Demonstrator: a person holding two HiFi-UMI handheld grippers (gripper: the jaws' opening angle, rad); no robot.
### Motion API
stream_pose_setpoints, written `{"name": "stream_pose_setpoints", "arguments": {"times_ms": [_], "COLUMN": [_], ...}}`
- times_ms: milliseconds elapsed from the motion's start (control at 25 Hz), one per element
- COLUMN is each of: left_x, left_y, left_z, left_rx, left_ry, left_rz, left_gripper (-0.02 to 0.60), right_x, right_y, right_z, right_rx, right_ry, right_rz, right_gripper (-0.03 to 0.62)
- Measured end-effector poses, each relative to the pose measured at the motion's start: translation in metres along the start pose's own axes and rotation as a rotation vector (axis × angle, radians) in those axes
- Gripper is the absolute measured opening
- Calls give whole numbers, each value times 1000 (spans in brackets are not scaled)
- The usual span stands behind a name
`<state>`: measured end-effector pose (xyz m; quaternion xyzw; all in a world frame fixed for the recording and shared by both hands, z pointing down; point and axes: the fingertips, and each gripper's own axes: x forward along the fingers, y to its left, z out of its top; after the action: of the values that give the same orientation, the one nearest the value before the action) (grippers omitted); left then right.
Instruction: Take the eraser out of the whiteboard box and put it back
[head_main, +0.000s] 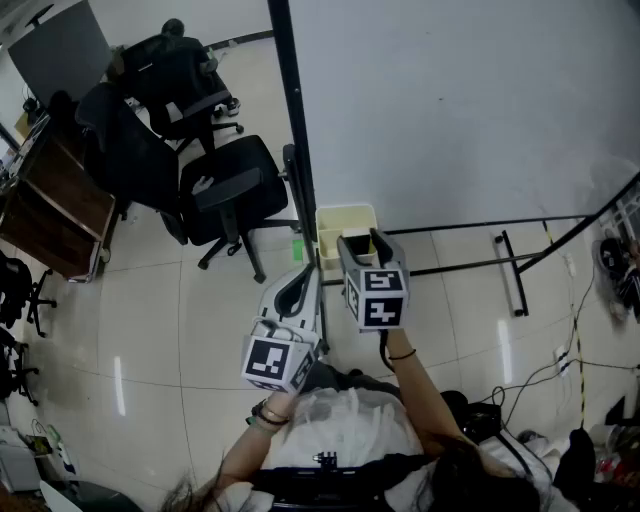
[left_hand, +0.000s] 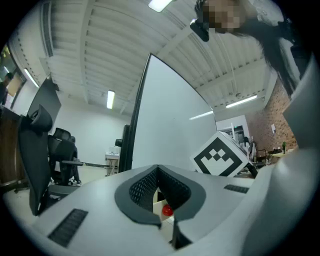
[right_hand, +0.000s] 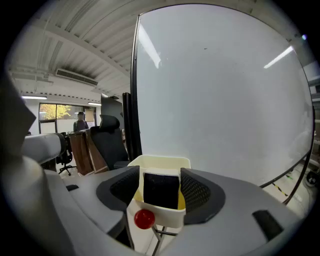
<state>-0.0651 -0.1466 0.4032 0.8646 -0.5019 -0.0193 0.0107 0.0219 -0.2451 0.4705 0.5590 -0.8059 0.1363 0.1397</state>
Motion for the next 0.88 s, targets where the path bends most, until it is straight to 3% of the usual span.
{"name": "stream_pose_setpoints", "arguments": {"times_ms": [120, 280, 400, 880], "left_x": [-1, 4, 8, 14], "left_y": [6, 6, 3, 0], "left_z": [-2, -2, -3, -3], "left_rx": [-13, -20, -22, -38], "left_ry": [-9, -2, 0, -14], "left_rz": [15, 3, -13, -60], "left_gripper": [-18, -17, -18, -18], "right_x": [9, 18, 15, -47], "right_y": [5, 10, 9, -3], "right_z": [-8, -12, -8, 112], "right_rx": [-14, -152, -151, -147], "right_ry": [41, 79, 69, -261], "right_rz": [-22, -67, -42, -34], "right_gripper": [318, 278, 275, 272]}}
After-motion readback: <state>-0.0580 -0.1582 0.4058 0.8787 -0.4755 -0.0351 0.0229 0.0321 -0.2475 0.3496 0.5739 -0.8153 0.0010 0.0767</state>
